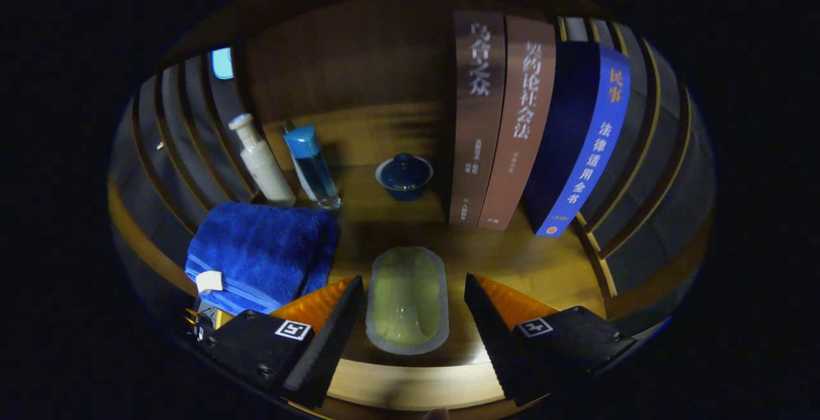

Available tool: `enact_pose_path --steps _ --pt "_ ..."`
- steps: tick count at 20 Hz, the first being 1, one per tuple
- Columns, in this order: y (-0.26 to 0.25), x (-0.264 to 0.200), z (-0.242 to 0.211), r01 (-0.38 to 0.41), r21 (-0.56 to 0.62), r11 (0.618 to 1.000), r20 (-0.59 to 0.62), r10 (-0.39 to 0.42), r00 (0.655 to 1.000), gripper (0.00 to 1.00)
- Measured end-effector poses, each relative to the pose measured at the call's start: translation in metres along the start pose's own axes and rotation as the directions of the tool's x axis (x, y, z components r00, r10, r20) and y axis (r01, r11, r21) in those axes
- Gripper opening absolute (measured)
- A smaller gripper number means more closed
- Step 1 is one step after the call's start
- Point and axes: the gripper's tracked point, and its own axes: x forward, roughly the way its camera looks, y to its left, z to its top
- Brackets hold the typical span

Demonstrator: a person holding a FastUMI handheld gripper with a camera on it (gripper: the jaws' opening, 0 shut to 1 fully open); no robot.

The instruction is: Pull open the drawer, take out the items inside it, and place them on the countertop above the cabinet.

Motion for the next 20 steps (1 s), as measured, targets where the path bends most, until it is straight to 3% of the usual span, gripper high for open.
enact_pose_path --steps 4,8,12,14,20 --pt "-0.003 -0.064 0.022 0.031 -0.003 1.000 0.240 -0.029 0.970 1.00" --pt "0.006 -0.143 0.026 0.061 -0.052 0.997 0.488 -0.028 0.872 1.00" --pt "0.015 -0.214 0.005 0.000 0.008 1.000 0.627 -0.005 0.779 1.00" --pt "0.016 -0.235 -0.016 -0.005 0.006 1.000 0.640 0.000 0.768 1.00" --pt "-0.003 -0.252 -0.107 0.080 -0.001 0.997 0.631 -0.062 0.774 1.00"
